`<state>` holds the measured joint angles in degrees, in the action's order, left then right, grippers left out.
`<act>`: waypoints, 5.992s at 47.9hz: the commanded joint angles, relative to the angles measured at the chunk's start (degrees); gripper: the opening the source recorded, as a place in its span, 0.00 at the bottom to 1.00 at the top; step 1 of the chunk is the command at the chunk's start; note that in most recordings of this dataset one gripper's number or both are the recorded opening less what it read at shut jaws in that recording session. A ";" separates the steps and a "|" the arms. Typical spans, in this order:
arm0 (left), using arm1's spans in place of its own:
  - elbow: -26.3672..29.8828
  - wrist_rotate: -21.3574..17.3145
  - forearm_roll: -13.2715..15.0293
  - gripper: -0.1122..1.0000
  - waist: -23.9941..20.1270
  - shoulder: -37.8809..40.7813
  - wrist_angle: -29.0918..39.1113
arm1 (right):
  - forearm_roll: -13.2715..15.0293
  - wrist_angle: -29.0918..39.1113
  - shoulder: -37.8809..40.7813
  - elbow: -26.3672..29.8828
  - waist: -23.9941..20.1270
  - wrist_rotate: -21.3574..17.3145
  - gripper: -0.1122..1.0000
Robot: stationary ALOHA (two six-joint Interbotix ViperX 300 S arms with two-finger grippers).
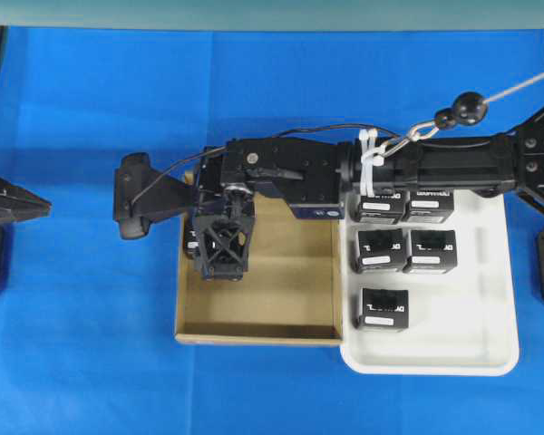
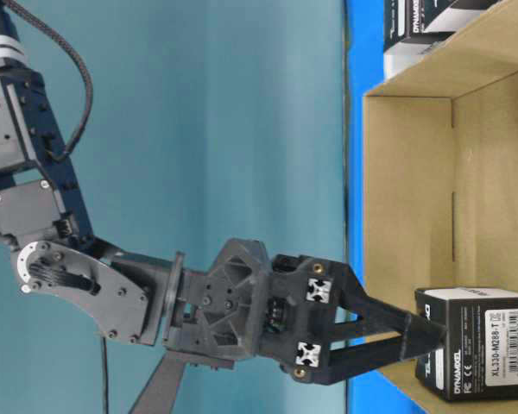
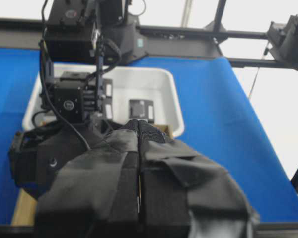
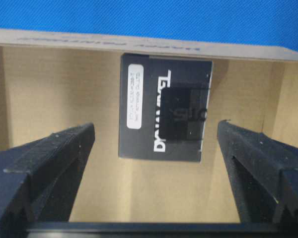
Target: Pick the box from inside the cardboard box.
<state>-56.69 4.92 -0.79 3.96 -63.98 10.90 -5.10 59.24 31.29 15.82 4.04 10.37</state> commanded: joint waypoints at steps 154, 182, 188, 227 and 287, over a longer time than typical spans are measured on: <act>1.58 0.09 -0.09 0.04 0.18 0.44 -0.18 | 0.26 26.81 -47.11 -26.54 -9.67 -24.17 0.66; 1.41 0.18 -0.09 0.04 0.18 1.05 -0.26 | 0.26 0.44 -55.11 -57.39 -17.05 -26.98 0.66; 1.41 0.18 -0.09 0.04 0.18 1.05 -0.18 | 0.26 -5.01 -55.02 -60.82 -17.05 -26.89 0.66; 1.23 0.26 -0.09 0.04 0.18 1.67 -0.26 | 2.29 -26.19 -47.37 -70.66 -17.75 -25.93 0.66; 1.32 0.18 -0.09 0.04 0.18 1.76 -0.18 | 2.46 -26.19 -45.70 -69.08 -17.49 -26.37 0.96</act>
<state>-56.69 5.10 -0.70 4.04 -62.84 10.99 -2.81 32.34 -13.62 -54.58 -13.71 -15.82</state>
